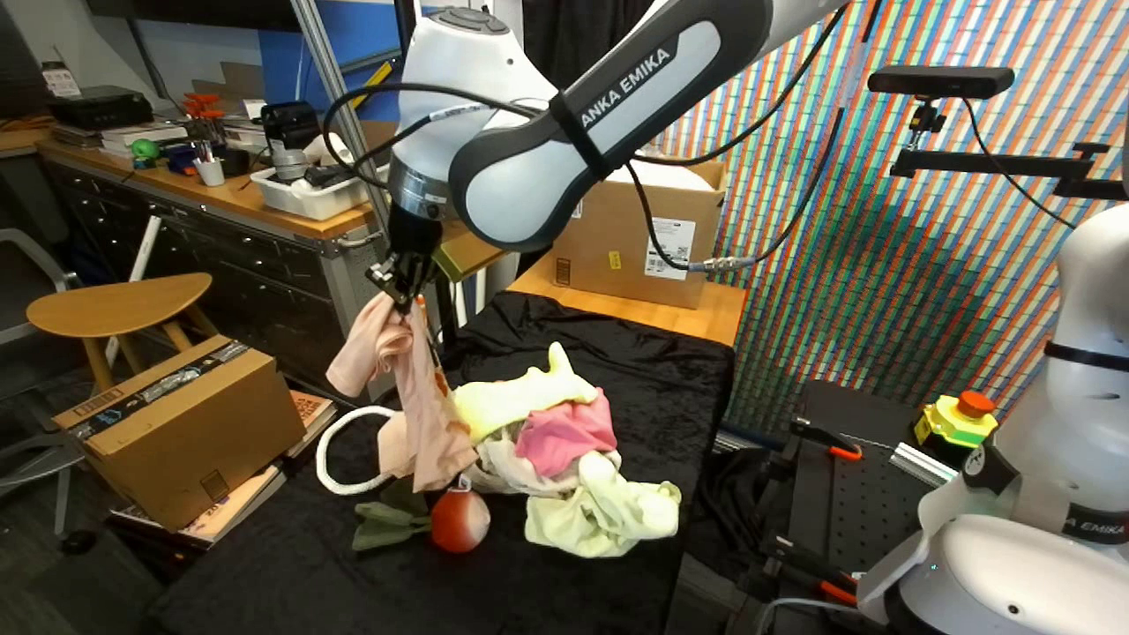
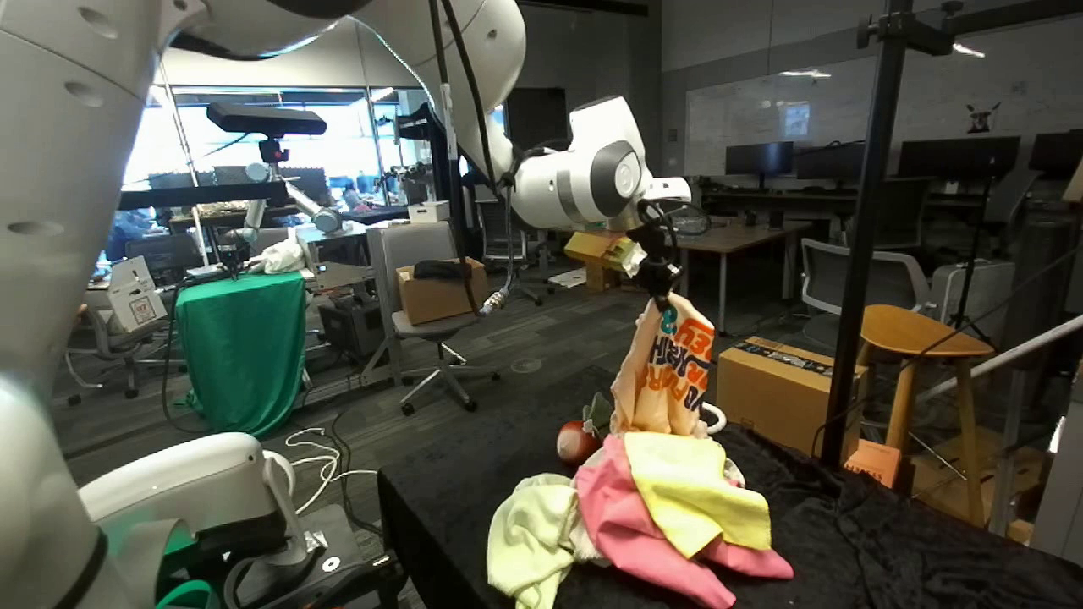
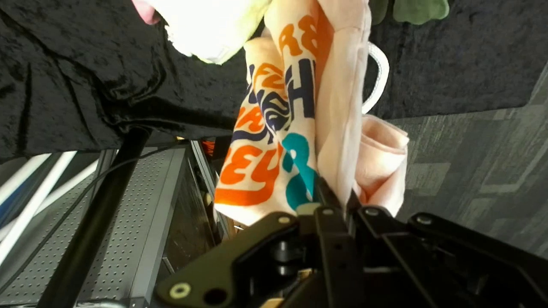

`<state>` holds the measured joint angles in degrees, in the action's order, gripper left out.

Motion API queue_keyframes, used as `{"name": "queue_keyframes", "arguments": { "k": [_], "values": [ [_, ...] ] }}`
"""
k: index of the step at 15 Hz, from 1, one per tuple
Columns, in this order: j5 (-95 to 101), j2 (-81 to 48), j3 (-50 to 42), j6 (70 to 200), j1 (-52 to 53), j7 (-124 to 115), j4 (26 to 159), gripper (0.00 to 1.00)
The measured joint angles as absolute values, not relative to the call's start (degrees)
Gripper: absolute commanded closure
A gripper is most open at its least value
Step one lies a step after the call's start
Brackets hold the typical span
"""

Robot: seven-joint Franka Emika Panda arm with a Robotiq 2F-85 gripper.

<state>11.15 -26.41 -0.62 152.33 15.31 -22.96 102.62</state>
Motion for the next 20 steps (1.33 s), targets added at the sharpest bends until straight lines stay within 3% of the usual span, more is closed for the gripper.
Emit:
{"name": "queue_keyframes", "arguments": {
  "k": [5, 6, 7, 16, 20],
  "values": [
    [11.2, -30.1, -1.6, 152.5, 16.1, -22.9, 102.4, 0.96],
    [11.2, -30.6, -1.9, 152.5, 16.2, -22.9, 102.4, 0.7],
    [11.2, -31.0, -2.1, 152.5, 16.3, -22.9, 102.4, 0.68],
    [11.2, -32.2, -3.1, 152.4, 16.3, -22.9, 102.4, 0.02],
    [11.2, -32.2, -3.1, 152.3, 16.3, -22.7, 102.4, 0.0]
  ]
}}
